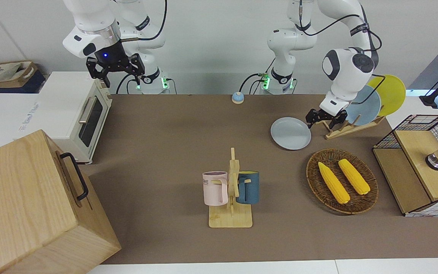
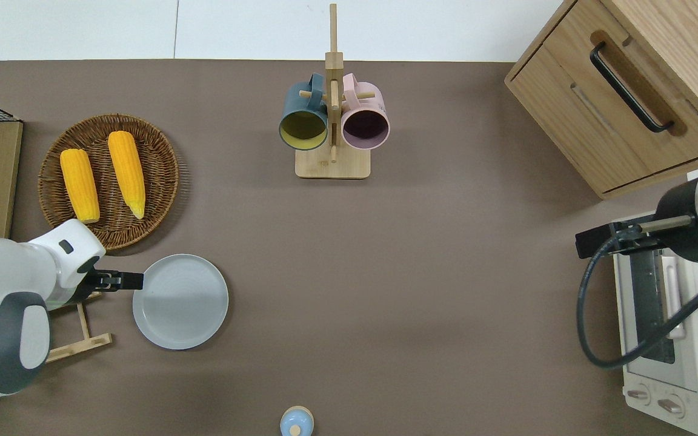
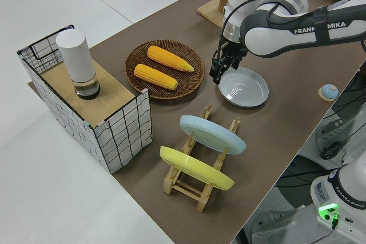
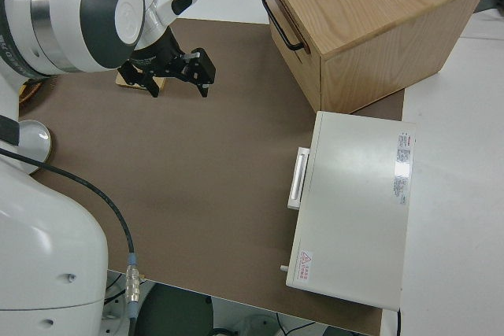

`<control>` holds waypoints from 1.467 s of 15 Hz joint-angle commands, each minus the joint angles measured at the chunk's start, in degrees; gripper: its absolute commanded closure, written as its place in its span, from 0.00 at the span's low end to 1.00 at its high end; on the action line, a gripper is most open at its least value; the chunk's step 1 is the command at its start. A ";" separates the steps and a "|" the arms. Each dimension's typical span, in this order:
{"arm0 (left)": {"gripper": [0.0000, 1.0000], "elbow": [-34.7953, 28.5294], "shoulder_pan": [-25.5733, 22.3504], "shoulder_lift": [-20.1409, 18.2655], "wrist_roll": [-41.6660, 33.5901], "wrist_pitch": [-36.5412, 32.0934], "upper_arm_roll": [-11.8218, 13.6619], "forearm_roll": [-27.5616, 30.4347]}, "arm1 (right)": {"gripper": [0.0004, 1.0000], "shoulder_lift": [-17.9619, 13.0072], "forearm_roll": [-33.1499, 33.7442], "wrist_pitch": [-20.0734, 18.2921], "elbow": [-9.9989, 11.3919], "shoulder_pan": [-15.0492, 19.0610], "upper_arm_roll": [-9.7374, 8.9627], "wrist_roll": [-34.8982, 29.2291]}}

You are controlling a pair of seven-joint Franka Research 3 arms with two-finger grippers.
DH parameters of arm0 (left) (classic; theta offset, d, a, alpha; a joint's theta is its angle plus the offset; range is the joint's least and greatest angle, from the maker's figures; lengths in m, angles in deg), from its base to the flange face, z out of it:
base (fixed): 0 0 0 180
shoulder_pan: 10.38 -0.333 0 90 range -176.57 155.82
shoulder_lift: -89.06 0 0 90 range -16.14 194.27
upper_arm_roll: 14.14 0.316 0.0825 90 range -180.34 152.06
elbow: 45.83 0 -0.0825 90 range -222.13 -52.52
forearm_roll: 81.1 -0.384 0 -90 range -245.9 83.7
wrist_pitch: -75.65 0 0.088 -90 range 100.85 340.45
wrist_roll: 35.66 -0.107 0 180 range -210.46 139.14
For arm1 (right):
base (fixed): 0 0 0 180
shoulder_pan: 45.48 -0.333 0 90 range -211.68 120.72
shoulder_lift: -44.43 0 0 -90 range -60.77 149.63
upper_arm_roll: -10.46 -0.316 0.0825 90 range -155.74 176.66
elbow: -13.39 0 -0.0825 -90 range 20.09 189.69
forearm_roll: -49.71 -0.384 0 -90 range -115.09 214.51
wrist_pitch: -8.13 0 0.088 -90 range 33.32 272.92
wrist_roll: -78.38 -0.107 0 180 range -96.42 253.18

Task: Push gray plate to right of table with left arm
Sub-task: 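Move the left gripper down to the edge of the gray plate nearest it, then push the gray plate with the left gripper across the table toward the right arm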

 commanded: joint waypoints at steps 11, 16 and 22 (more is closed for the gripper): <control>0.05 -12.49 3.91 1.17 3.41 13.18 1.03 0.61 | 0.02 -0.43 -0.46 -0.70 -0.06 0.66 -0.23 0.15; 0.76 -12.40 3.91 1.96 3.41 13.27 1.11 0.52 | 0.02 -0.43 -0.46 -0.70 0.02 0.66 -0.23 0.15; 1.00 -12.31 3.65 2.31 3.41 13.27 1.11 0.61 | 0.02 -0.43 -0.46 -0.70 -0.06 0.66 -0.32 0.15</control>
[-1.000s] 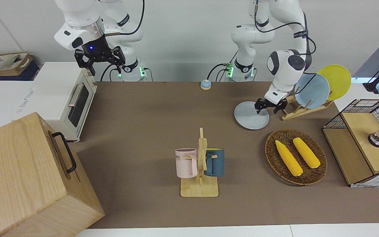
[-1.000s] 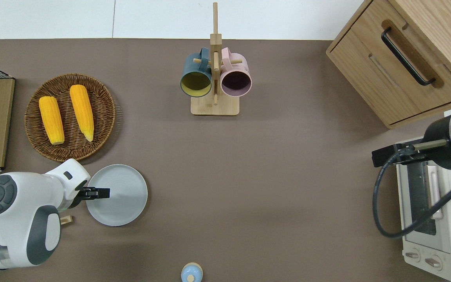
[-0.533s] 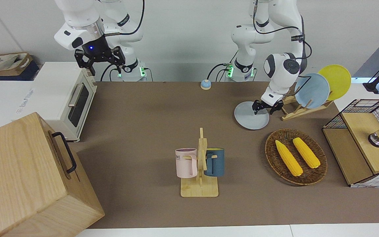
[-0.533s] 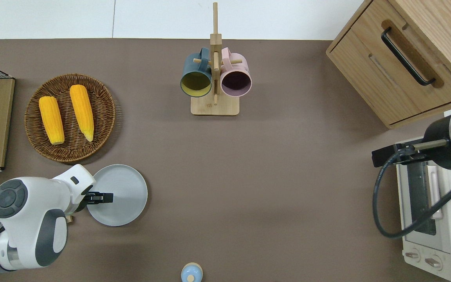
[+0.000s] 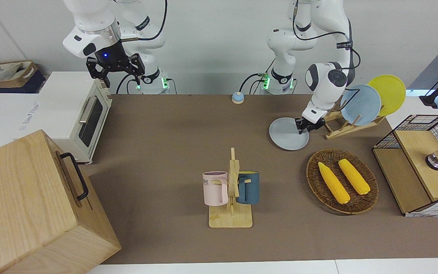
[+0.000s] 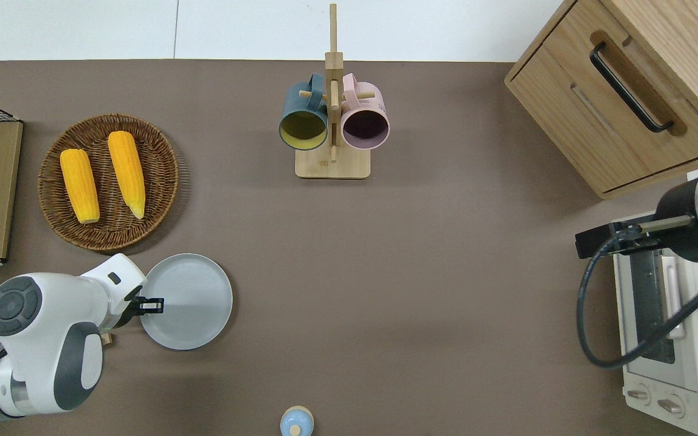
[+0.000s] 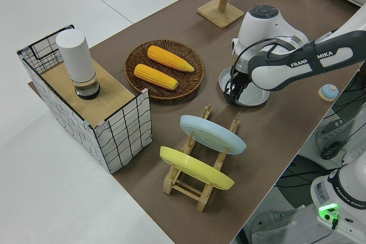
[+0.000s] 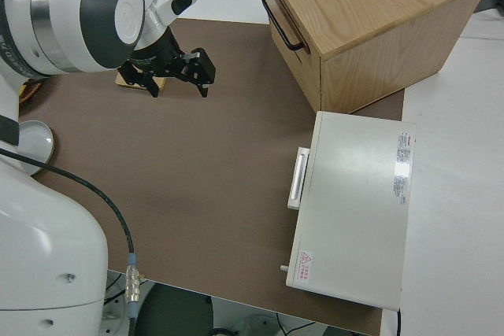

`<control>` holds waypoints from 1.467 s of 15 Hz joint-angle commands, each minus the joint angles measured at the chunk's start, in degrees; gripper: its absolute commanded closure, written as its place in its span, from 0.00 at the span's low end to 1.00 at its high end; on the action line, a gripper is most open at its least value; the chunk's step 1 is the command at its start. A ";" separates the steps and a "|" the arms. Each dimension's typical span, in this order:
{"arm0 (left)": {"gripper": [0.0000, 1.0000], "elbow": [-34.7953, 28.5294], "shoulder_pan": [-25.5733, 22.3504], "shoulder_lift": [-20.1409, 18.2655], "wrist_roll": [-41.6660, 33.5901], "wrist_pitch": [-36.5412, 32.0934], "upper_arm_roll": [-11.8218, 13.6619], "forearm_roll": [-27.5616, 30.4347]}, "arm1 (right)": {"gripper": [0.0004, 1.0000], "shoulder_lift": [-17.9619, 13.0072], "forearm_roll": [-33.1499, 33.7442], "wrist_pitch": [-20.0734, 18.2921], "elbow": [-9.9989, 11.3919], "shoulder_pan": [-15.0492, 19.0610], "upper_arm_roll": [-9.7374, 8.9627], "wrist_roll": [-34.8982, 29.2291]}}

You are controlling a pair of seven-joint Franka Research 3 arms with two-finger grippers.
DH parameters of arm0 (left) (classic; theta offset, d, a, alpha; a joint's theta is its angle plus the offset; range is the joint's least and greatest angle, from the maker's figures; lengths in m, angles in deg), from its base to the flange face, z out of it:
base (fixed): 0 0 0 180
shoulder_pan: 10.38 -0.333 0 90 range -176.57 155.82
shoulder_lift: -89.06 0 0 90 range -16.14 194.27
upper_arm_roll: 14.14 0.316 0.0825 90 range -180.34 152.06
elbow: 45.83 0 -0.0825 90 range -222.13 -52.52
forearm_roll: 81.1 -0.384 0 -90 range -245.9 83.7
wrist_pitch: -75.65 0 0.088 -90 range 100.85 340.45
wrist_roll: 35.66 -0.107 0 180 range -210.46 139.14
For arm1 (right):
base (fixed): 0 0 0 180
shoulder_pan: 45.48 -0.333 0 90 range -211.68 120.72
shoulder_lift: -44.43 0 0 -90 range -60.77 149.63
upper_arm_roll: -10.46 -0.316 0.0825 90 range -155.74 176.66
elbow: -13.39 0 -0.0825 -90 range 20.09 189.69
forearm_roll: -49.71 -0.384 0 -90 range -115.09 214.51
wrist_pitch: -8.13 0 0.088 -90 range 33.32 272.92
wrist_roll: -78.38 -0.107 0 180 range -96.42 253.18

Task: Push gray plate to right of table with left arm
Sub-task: 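Push the gray plate with the left gripper across the table toward the right arm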

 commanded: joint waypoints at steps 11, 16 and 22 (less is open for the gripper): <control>1.00 -0.19 3.60 2.90 4.24 3.13 -2.23 6.03 | 0.02 -0.43 -0.55 -0.70 0.02 0.66 -0.23 0.15; 1.00 1.21 10.71 4.22 15.84 3.57 -2.68 6.13 | 0.02 -0.43 -0.46 -0.70 0.02 0.66 -0.32 0.06; 1.00 4.46 19.07 7.02 29.20 3.57 -3.20 6.22 | 0.02 -0.43 -0.46 -0.70 0.02 0.66 -0.32 0.15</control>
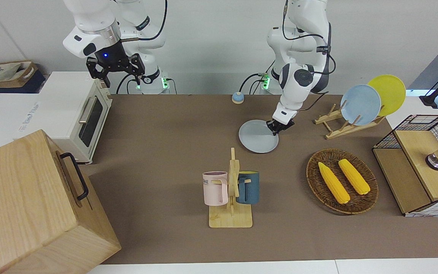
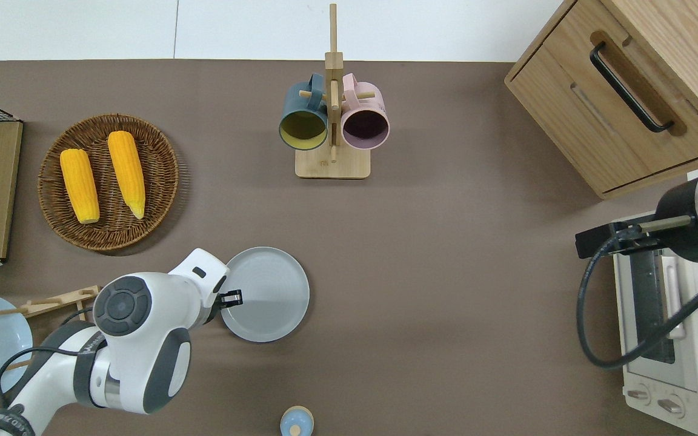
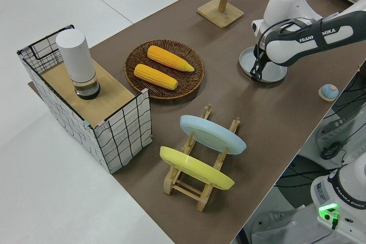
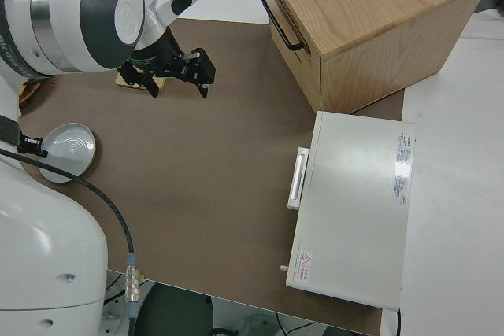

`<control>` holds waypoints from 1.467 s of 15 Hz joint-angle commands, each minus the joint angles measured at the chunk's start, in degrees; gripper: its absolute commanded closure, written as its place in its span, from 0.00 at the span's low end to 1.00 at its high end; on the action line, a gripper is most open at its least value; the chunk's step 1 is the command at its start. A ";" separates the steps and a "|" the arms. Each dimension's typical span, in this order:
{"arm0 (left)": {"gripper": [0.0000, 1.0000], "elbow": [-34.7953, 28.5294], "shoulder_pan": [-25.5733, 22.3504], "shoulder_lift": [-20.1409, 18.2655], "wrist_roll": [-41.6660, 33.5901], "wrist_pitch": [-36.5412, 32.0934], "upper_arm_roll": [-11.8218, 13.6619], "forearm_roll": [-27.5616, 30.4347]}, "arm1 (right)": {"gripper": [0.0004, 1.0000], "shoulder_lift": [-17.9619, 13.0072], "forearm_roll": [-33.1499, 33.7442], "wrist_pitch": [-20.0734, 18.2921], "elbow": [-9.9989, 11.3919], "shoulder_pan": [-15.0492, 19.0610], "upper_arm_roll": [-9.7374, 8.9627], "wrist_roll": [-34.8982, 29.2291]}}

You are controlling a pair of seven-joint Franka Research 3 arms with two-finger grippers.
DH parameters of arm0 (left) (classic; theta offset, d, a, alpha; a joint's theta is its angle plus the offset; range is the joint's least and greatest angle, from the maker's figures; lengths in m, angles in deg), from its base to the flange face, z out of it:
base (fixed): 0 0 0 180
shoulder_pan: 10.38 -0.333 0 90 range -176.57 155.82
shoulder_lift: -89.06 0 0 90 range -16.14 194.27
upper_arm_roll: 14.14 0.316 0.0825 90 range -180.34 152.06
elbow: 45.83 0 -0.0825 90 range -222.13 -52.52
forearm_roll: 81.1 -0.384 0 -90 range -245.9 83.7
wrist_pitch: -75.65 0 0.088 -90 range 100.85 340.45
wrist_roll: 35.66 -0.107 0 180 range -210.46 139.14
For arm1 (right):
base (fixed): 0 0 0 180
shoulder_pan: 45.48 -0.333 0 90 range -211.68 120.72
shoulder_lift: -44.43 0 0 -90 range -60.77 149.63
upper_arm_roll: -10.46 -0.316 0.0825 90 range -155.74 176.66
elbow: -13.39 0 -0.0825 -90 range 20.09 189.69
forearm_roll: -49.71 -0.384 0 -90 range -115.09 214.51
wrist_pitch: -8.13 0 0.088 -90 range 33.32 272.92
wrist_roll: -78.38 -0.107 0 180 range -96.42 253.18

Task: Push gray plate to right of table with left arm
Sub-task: 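Push the gray plate with the left gripper across the table toward the right arm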

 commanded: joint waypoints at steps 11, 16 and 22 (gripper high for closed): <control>1.00 10.76 5.90 11.59 25.97 1.61 -12.45 2.58 | 0.02 -0.43 -0.46 -0.70 0.02 0.66 -0.32 0.15; 1.00 15.59 8.52 14.75 33.97 1.61 -15.81 2.32 | 0.02 -0.43 -0.46 -0.70 -0.06 0.66 -0.23 0.15; 1.00 21.84 14.15 19.94 41.36 1.61 -15.72 1.79 | 0.02 -0.43 -0.46 -0.70 -0.06 0.66 -0.32 0.15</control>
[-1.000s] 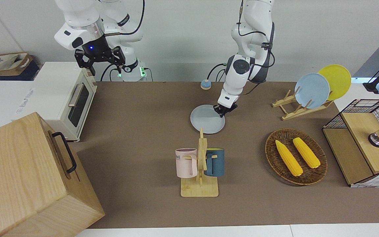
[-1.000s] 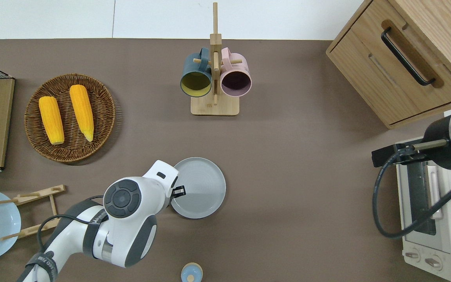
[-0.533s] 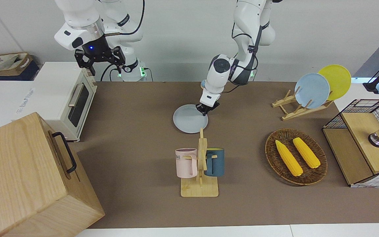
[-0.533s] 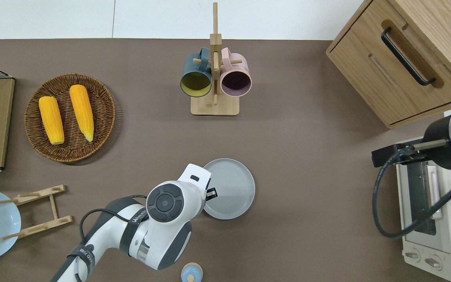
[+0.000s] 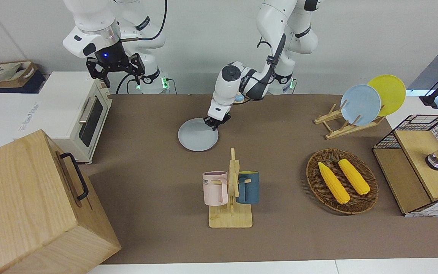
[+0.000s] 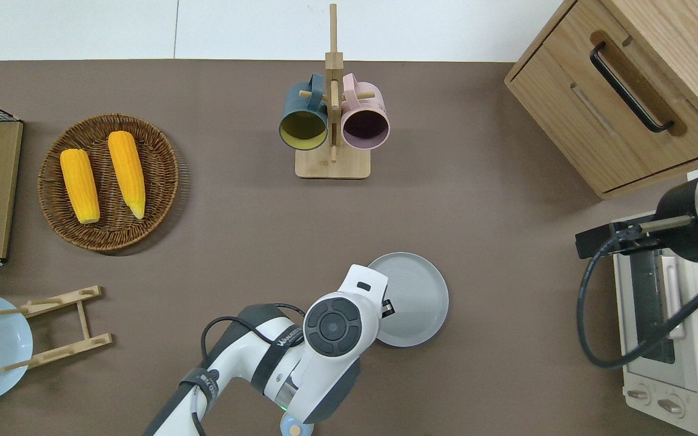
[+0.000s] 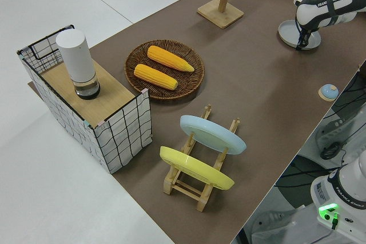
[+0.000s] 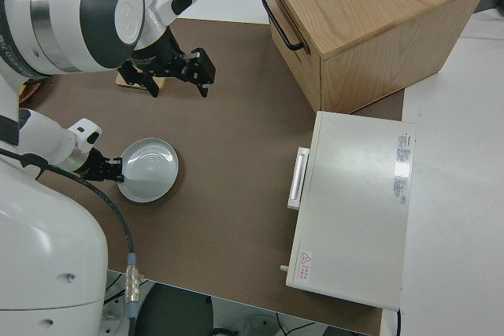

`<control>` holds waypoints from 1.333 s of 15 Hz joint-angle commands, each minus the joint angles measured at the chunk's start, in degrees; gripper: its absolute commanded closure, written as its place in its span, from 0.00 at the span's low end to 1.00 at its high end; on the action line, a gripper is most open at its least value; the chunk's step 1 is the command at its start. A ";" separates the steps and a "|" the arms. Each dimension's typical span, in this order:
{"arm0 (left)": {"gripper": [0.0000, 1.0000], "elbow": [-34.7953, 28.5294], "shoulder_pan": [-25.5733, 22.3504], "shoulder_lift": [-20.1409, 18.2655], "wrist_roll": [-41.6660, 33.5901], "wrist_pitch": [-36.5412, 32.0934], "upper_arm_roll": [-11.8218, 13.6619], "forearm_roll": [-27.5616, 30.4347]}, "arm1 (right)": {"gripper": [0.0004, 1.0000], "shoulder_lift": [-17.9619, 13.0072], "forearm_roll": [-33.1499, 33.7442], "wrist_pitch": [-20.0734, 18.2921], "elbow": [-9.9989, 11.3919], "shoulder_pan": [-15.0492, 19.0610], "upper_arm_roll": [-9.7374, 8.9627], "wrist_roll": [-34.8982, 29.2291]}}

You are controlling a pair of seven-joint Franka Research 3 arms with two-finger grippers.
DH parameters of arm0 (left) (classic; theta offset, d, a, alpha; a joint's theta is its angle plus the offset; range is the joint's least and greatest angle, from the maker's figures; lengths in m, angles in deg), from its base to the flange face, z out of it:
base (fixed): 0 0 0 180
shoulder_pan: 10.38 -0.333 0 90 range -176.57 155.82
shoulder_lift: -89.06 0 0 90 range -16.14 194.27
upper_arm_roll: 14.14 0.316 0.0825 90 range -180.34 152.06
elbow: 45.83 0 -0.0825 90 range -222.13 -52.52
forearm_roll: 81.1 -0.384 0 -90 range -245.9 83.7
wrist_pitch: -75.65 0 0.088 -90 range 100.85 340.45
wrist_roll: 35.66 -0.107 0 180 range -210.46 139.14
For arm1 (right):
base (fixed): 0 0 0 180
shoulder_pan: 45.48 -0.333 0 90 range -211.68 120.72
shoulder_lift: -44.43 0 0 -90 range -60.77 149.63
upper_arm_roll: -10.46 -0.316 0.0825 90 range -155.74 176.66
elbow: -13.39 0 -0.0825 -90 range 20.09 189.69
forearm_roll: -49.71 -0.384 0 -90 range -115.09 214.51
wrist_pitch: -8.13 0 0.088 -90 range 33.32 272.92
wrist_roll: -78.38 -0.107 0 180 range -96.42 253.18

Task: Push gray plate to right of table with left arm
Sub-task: 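Push the gray plate with the left gripper across the table toward the right arm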

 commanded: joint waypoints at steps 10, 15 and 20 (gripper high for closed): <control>1.00 7.29 6.32 8.10 7.01 1.24 0.60 -0.72 | 0.02 -0.43 -0.46 -0.70 -0.06 0.66 -0.23 0.15; 1.00 7.30 6.24 7.92 7.37 1.07 0.77 -1.95 | 0.02 -0.43 -0.46 -0.70 -0.06 0.66 -0.23 0.15; 0.01 8.69 5.80 5.73 7.02 -4.54 0.95 -6.96 | 0.02 -0.43 -0.46 -0.70 0.02 0.66 -0.32 0.15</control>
